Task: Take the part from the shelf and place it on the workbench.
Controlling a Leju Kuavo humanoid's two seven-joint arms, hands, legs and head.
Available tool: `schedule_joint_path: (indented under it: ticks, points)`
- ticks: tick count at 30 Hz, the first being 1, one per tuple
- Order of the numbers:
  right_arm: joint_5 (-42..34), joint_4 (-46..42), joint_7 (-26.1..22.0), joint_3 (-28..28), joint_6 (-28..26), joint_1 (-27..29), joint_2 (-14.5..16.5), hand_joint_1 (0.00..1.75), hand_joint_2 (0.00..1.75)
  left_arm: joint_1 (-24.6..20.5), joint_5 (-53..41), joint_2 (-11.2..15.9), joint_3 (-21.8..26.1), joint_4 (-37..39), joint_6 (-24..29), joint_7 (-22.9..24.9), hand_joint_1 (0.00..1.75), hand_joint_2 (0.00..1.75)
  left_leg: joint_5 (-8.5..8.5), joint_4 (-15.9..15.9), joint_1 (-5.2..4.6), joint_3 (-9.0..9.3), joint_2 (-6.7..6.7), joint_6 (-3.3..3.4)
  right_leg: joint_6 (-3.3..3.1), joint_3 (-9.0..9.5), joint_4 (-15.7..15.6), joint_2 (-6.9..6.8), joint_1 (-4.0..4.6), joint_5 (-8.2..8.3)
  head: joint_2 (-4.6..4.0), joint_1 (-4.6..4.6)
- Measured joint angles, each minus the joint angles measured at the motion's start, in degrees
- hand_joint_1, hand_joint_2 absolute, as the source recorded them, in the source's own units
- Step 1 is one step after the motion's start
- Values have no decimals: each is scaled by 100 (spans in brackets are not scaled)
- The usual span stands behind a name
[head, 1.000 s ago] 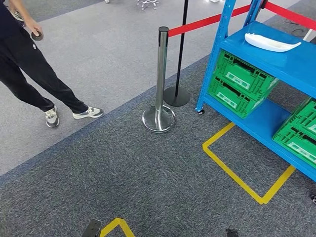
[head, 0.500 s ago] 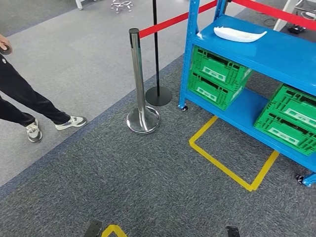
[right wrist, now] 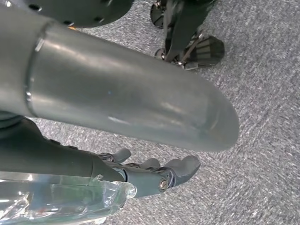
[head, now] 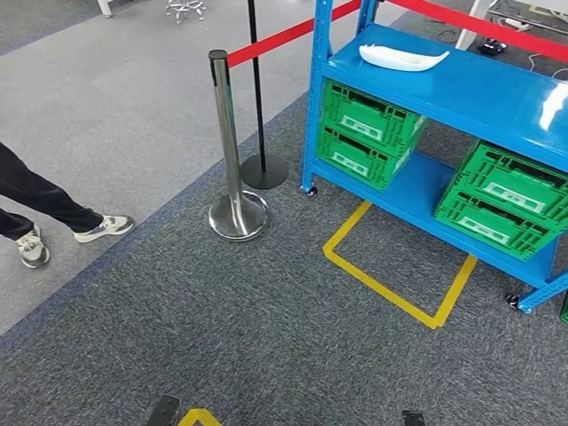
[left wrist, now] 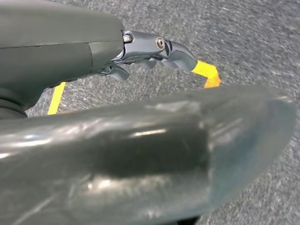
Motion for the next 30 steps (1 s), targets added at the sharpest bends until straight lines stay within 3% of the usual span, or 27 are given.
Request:
schedule_joint_path:
  ticks: [1, 3, 6, 8, 10, 11, 12, 13, 16, 18, 20, 22, 25, 26, 27, 28, 30]
  points:
    - [8, 1, 0, 1, 2, -11, 5, 0, 0, 1, -1, -1, 0, 0, -22, -3, 0, 0, -13, 13, -15, 10, 25, -28, -27, 154, -277, -72, 4, 85, 0, -4]
    - [21, 2, 1, 1, 4, -25, 16, 0, 0, 7, -8, 1, 0, 0, -50, -5, 0, 0, -19, 27, -44, 17, 80, -86, -103, 228, -428, -114, 20, 96, 0, -11]
    - [25, 2, -1, 0, 4, -21, 19, 0, 0, 6, -19, 1, 0, 0, -65, -5, 0, 0, -78, 77, -21, 2, 88, -173, -224, 201, -441, 20, 12, 137, 0, -14]
    - [25, 2, -7, 0, 4, -33, 19, 0, 0, 5, -28, 1, 0, 0, -67, -5, 0, 0, -366, 528, -2, -200, -57, -234, -294, 191, -456, 108, -6, 160, 0, -20]
    - [25, 2, -11, 0, 4, -44, 20, 0, 0, 21, -35, -1, 0, 0, -70, -2, 0, 0, -738, 1337, 6, -593, -156, -259, -333, 169, -456, 204, -2, 168, 0, -23]
    - [26, 2, -8, 0, 4, -41, 20, 0, 0, 32, -39, -1, 0, 0, -72, 0, 0, 0, -814, 1626, 7, -745, -166, -260, -341, 162, -456, 257, 2, 172, 0, -22]
    - [27, 2, -2, 0, 3, -35, 20, 0, 0, 40, -43, -2, 0, 0, -74, 2, 0, 0, -774, 1713, 6, -801, -173, -252, -341, 158, -456, 310, 6, 176, 0, -22]
    - [28, 2, 9, 0, 3, -30, 20, 0, 0, 45, -48, -2, 0, 0, -77, 3, 0, 0, -626, 1565, 6, -741, -181, -237, -337, 157, -456, 366, 7, 182, 0, -21]
    - [35, 2, 38, 0, 2, -33, 26, 0, 0, 39, -53, 2, 0, 0, -87, 3, 0, 0, -85, 435, 12, -197, -376, -163, -293, 146, -446, 521, 12, 203, 0, -21]
    - [40, 3, 49, 0, 3, -32, 29, 0, 0, 33, -59, 4, 0, 0, -103, 5, 0, 0, -12, 55, 6, -27, -499, -135, -231, 115, -450, 595, 8, 225, 0, -18]
    - [44, 5, 56, 0, 3, -13, 29, 0, 0, 28, -72, 4, 0, 0, -126, 12, 0, 0, 5, -2, 5, -18, -453, -93, -153, 87, -472, 642, -7, 249, 0, -16]
    - [44, 6, 56, 0, 2, 3, 29, 0, 0, 20, -88, 6, 0, 0, -143, 17, 0, 0, 44, -49, 22, -9, -380, -21, -98, -9, -313, 520, 0, 139, 0, 2]
    - [41, 7, 56, 1, 3, -12, 29, 0, 0, 28, -108, 5, 0, 0, -154, 19, 0, 0, 49, -65, 20, -8, -239, 33, -44, -474, 697, 242, 7, -399, 0, 34]
    - [40, 8, 56, 1, 4, -13, 29, 0, 0, 36, -110, 5, 0, 0, -155, 19, 0, 0, 45, -64, 16, -7, -186, 37, -27, -616, 1018, 212, 4, -524, 0, 32]
    - [40, 9, 56, 1, 4, -8, 29, 0, 0, 40, -113, 5, 0, 0, -156, 19, 0, 0, 41, -63, 15, -5, -137, 38, -14, -670, 1163, 196, 1, -546, 0, 33]
    - [40, 10, 56, 1, 4, -2, 29, 0, 0, 41, -113, 4, 0, 0, -156, 19, 0, 0, 36, -61, 16, 1, -97, 32, -4, -603, 1063, 181, -2, -451, 0, 33]
    - [40, 10, 56, 0, 4, -1, 28, 0, 0, 38, -114, 1, 0, 0, -157, 19, 0, 0, 13, -53, 17, 31, -29, -4, 10, -181, 302, 61, -10, -100, 0, 35]
